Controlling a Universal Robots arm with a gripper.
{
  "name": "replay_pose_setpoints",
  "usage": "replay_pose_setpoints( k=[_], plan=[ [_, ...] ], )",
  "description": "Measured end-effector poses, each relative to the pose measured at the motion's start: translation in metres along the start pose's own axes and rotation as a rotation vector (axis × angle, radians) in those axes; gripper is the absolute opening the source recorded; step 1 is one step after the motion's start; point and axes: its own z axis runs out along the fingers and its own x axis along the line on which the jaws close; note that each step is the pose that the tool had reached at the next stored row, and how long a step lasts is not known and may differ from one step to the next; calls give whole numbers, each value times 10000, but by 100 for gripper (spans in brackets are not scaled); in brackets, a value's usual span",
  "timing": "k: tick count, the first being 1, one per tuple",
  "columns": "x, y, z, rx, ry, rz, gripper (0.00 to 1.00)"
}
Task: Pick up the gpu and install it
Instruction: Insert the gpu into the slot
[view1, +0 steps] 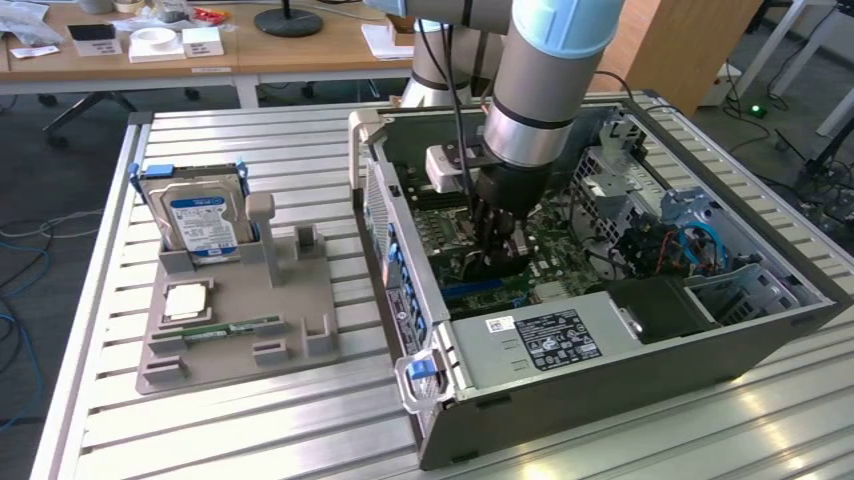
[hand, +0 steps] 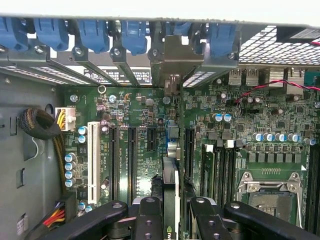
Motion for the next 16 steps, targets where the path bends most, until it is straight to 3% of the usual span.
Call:
replay_pose_setpoints(
  k=[16],
  plan=[
    [0, 0, 2, 0, 0, 0, 26]
  ],
)
